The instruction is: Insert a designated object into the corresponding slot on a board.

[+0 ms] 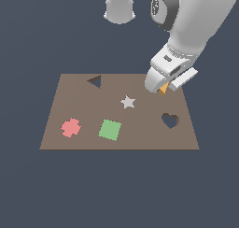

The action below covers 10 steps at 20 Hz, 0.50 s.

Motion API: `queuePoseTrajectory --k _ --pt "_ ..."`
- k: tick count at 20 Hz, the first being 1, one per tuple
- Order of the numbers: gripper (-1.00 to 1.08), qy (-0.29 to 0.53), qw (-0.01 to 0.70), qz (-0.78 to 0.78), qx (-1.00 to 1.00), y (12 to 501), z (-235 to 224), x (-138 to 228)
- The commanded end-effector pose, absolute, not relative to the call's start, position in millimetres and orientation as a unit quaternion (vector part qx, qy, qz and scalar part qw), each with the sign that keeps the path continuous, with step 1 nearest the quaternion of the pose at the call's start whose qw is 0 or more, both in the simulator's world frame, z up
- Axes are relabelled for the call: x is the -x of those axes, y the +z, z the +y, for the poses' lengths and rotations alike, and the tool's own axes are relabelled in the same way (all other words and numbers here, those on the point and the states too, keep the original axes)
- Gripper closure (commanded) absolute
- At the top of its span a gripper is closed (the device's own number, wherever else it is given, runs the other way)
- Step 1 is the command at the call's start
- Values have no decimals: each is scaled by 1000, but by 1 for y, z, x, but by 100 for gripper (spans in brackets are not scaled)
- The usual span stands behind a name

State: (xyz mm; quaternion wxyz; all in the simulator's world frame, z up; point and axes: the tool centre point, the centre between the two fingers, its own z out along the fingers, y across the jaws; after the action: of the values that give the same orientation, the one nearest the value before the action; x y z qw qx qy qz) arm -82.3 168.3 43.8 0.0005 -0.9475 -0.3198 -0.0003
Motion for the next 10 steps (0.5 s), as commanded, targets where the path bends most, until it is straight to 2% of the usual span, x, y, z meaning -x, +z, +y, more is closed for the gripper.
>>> queuePoseTrajectory --k 1,5,6,10 --pt "-92 0 0 -321 947 36 168 83" --pt "-92 0 0 -322 947 30 168 84" --pt "108 0 0 -322 947 30 168 84" --pt "108 0 0 -322 947 30 168 84"
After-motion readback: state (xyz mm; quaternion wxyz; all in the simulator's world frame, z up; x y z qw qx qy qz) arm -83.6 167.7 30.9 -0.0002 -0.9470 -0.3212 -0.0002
